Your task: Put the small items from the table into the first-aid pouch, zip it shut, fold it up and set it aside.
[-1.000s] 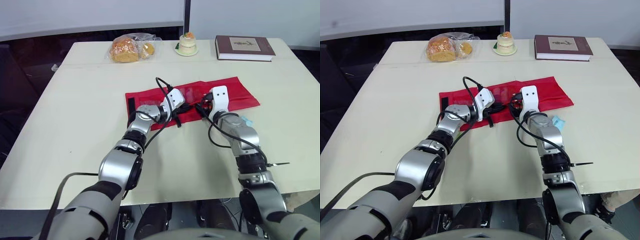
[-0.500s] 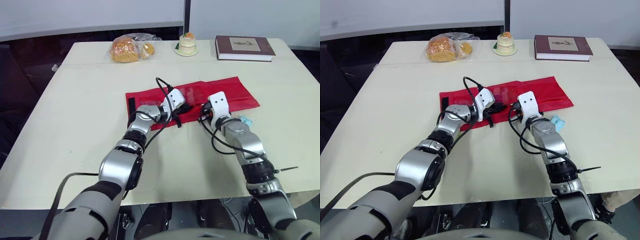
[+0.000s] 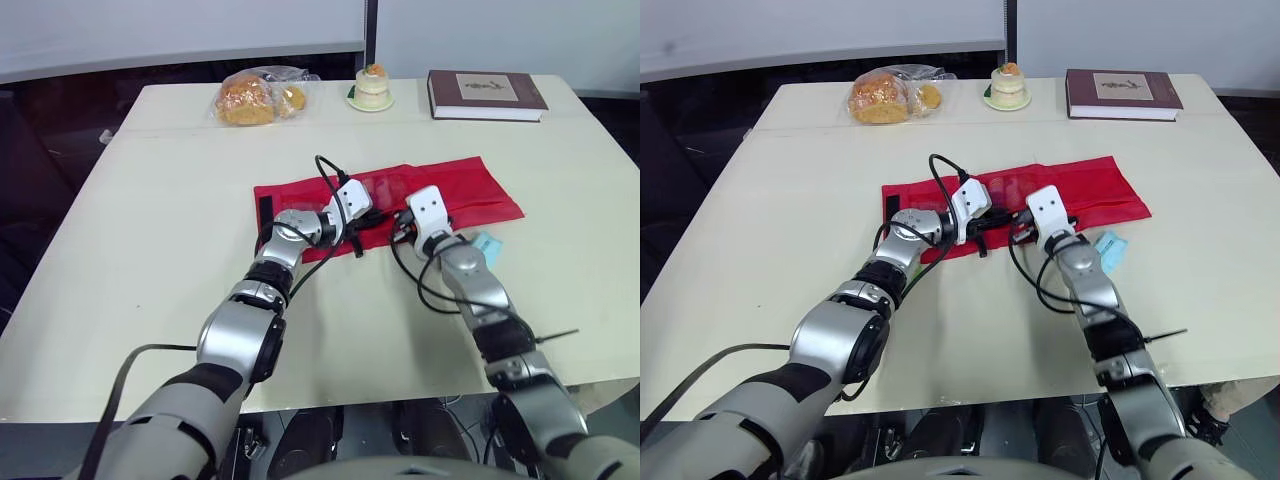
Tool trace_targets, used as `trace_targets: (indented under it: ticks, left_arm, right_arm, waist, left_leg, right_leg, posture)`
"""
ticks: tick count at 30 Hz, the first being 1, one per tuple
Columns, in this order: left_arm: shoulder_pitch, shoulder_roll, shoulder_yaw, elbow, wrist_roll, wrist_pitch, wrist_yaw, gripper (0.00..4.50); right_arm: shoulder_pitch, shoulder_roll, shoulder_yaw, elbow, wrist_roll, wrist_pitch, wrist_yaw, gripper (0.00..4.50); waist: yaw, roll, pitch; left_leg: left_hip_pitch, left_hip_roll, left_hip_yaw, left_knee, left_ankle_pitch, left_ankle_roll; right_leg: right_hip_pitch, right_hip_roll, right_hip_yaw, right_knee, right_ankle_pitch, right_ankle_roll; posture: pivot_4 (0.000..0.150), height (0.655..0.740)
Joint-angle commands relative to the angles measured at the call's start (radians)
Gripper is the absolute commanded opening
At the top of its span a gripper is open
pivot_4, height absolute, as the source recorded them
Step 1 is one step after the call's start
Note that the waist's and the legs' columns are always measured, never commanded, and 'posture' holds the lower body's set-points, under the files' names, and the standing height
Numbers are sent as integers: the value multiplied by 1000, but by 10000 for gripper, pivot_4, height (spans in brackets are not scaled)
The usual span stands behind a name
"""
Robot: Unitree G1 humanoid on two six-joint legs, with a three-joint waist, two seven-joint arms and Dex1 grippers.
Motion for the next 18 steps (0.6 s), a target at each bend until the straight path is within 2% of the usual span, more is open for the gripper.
trace_targets:
  ticks: [1, 6, 9, 13, 16, 18]
  left_arm:
    - [-13, 20, 3, -8, 5, 6, 45, 0]
    - [-7, 39, 16, -45, -16, 28, 58, 0]
    - [37, 75, 21, -79, -19, 41, 70, 0]
    - [95, 118, 26, -138, -24, 69, 77, 0]
    - [139, 159, 26, -188, -31, 88, 68, 0]
    - [166, 189, 29, -225, -38, 106, 57, 0]
  right_arm:
    - [106, -89, 24, -333, 54, -9, 140, 192]
    - [285, -208, -113, -725, 240, 77, 233, 192]
    - [501, -315, -353, -881, 428, 147, 314, 192]
    - [748, -386, -630, -923, 597, 163, 412, 10561]
    - [895, -401, -798, -930, 720, 149, 472, 27267]
    - [985, -398, -892, -931, 768, 134, 515, 35551]
  waist:
    - [1, 0, 0]
    - [1, 0, 0]
    - [6, -1, 0]
    - [17, -1, 0]
    - [15, -1, -1]
    - [17, 0, -1]
  left_leg:
    - [0, 0, -1, 0, 0, 0]
    - [0, 1, -1, -1, 0, 0]
    - [1, 1, -1, -1, 0, 0]
    - [3, 2, 0, -1, -1, 1]
    - [6, 4, 2, -2, -3, 5]
    - [10, 4, 2, -3, -3, 5]
  right_leg:
    - [0, 0, -1, 0, 0, 0]
    - [0, 1, 0, 0, 0, 0]
    - [2, 1, -1, -1, 0, 0]
    - [4, 2, 0, -2, 0, 0]
    - [5, 3, 2, -1, 0, 0]
    - [8, 3, 2, -1, 0, 0]
  posture:
    - [1500, 7289]
    - [1500, 7289]
    - [1500, 7289]
    - [1500, 7289]
    - [1500, 7289]
    - [1500, 7289]
